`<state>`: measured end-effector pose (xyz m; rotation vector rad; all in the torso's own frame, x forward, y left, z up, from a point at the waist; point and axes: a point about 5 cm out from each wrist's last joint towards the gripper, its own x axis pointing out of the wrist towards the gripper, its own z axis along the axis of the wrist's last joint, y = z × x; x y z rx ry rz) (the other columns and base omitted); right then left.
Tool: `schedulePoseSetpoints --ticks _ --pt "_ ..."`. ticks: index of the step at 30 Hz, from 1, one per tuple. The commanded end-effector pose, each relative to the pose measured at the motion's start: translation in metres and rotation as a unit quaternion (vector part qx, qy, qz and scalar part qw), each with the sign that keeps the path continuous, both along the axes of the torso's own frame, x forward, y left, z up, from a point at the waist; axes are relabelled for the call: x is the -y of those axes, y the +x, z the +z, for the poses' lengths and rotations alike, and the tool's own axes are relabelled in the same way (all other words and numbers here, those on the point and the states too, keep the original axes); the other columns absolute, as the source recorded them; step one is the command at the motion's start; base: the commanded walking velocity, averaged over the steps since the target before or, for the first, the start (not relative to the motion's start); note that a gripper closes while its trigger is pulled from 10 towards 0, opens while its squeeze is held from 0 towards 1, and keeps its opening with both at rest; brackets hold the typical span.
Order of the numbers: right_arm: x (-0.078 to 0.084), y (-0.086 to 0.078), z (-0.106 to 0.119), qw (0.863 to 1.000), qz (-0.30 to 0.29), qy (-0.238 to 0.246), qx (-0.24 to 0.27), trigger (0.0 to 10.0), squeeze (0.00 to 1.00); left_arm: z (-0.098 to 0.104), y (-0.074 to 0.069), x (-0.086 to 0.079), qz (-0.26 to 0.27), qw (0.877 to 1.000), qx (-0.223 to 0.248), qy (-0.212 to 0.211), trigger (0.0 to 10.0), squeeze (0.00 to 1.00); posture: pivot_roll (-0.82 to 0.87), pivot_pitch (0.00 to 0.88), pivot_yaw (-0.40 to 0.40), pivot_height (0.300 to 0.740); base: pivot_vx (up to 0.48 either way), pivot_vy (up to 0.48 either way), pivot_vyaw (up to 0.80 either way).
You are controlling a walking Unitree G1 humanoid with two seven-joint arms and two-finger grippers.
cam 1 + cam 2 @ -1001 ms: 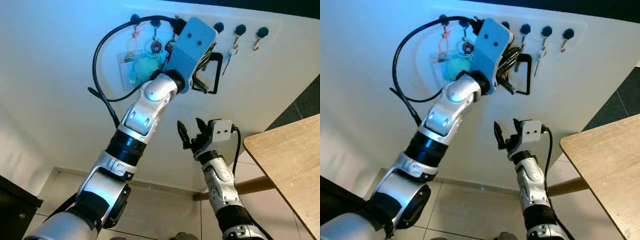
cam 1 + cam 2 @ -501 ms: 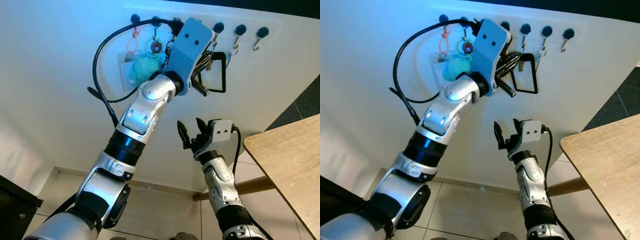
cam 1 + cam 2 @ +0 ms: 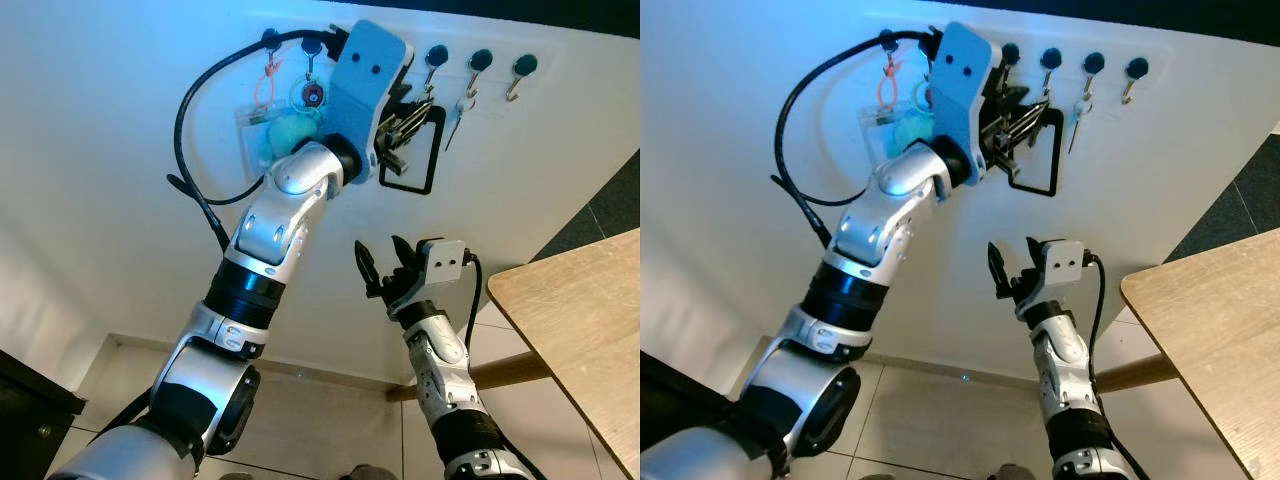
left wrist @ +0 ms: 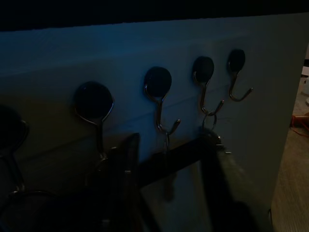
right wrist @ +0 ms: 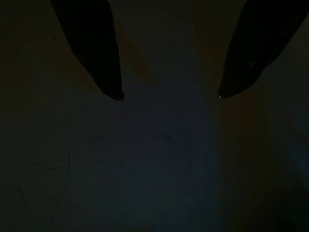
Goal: Hang keys on a hook
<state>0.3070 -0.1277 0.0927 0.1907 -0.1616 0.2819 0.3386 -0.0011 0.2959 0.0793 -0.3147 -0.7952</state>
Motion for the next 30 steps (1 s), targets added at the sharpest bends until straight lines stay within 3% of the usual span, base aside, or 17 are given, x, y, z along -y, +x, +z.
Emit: schedulePoseSetpoints --ticks 1,4,5,7,8,13,21,22,25,29,30 --pt "0.001 -0.002 0.0 1.0 0.001 0.004 0.001 10.0 0.0 0.002 -0.003 0.003 -0.01 1.0 -0.002 -0.005 10.0 1.0 0.09 0.064 -0.04 0.74 0.0 0.0 0.0" --pt "0.001 -0.002 0.0 1.0 0.001 0.004 0.002 10.0 0.0 0.003 -0.004 0.003 -0.014 1.0 -0.005 -0.009 10.0 1.0 0.09 0.064 -0.041 0.74 0.0 0.0 0.0" --pt "0.0 -0.002 0.0 1.0 0.001 0.005 0.002 10.0 0.0 0.004 -0.005 0.003 -0.022 1.0 -0.01 -0.018 10.0 0.34 0.09 0.064 -0.042 0.74 0.0 0.0 0.0" --pt "0.0 -0.002 0.0 1.0 0.002 0.005 0.003 10.0 0.0 0.004 -0.005 0.003 -0.029 0.999 -0.013 -0.025 10.0 0.34 0.09 0.064 -0.042 0.74 0.0 0.0 0.0" --pt "0.0 -0.002 0.0 1.0 0.002 0.005 0.003 10.0 0.0 0.007 -0.008 0.004 -0.05 0.998 -0.022 -0.045 10.0 0.0 0.09 0.065 -0.04 0.74 0.0 0.0 0.0" --pt "0.0 -0.003 0.0 1.0 0.003 0.007 0.003 10.0 0.0 0.021 -0.018 -0.001 -0.121 0.987 -0.022 -0.105 10.0 0.0 0.09 0.068 -0.042 0.74 0.0 0.0 0.0" --pt "0.0 -0.003 0.0 1.0 0.004 0.007 0.002 10.0 0.0 0.031 -0.026 -0.01 -0.18 0.975 0.004 -0.133 10.0 0.0 0.09 0.07 -0.043 0.74 0.0 0.0 0.0" --pt "-0.001 -0.003 -0.001 1.0 0.006 0.007 0.001 10.0 0.0 0.04 -0.034 -0.02 -0.233 0.955 -0.003 -0.184 10.0 0.0 0.09 0.072 -0.047 0.74 0.0 0.0 0.0" --pt "-0.002 -0.004 -0.003 1.0 0.009 0.005 -0.003 10.0 0.0 0.041 -0.048 -0.039 -0.325 0.917 -0.015 -0.231 10.0 0.0 0.09 0.072 -0.047 0.74 0.0 0.0 0.0" --pt "-0.003 -0.005 -0.007 1.0 0.013 0.001 -0.017 10.0 0.0 0.025 -0.06 -0.056 -0.374 0.906 -0.006 -0.199 10.0 0.0 0.08 0.078 -0.039 0.74 0.0 0.0 0.0" --pt "-0.003 -0.006 -0.012 0.999 0.017 -0.002 -0.029 10.0 0.0 0.009 -0.064 -0.068 -0.382 0.911 -0.012 -0.156 10.0 0.0 0.08 0.078 -0.037 0.74 0.0 0.0 0.0"
